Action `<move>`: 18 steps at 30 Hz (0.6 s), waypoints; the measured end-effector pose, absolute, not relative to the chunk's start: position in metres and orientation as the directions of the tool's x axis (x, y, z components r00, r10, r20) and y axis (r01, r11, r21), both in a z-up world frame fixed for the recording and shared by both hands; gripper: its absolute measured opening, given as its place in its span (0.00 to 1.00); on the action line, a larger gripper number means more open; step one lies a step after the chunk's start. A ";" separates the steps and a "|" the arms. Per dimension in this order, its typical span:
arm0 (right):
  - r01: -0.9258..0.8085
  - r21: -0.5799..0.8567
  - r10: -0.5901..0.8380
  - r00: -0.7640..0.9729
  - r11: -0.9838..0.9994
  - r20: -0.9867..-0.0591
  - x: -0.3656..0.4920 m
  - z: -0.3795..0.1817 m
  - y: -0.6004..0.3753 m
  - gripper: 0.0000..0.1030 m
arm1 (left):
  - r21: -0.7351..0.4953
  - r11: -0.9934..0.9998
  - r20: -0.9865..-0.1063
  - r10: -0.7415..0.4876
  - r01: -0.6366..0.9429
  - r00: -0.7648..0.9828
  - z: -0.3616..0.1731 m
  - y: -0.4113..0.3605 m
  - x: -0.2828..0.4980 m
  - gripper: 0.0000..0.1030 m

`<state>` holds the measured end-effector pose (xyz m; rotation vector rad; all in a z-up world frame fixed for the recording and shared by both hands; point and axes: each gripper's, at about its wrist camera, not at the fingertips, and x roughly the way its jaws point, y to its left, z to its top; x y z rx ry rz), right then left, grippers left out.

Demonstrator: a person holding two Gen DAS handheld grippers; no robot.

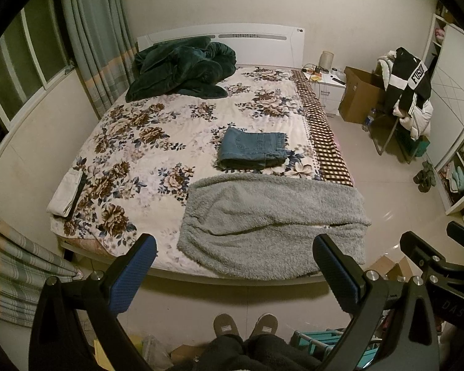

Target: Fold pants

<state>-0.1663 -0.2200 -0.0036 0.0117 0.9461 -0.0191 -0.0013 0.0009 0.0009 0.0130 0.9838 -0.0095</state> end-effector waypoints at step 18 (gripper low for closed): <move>0.033 0.006 -0.014 0.572 0.999 -0.820 -0.132 -0.019 -0.199 1.00 | 0.029 0.998 -0.825 0.051 -0.049 0.563 0.009 0.019 0.039 1.00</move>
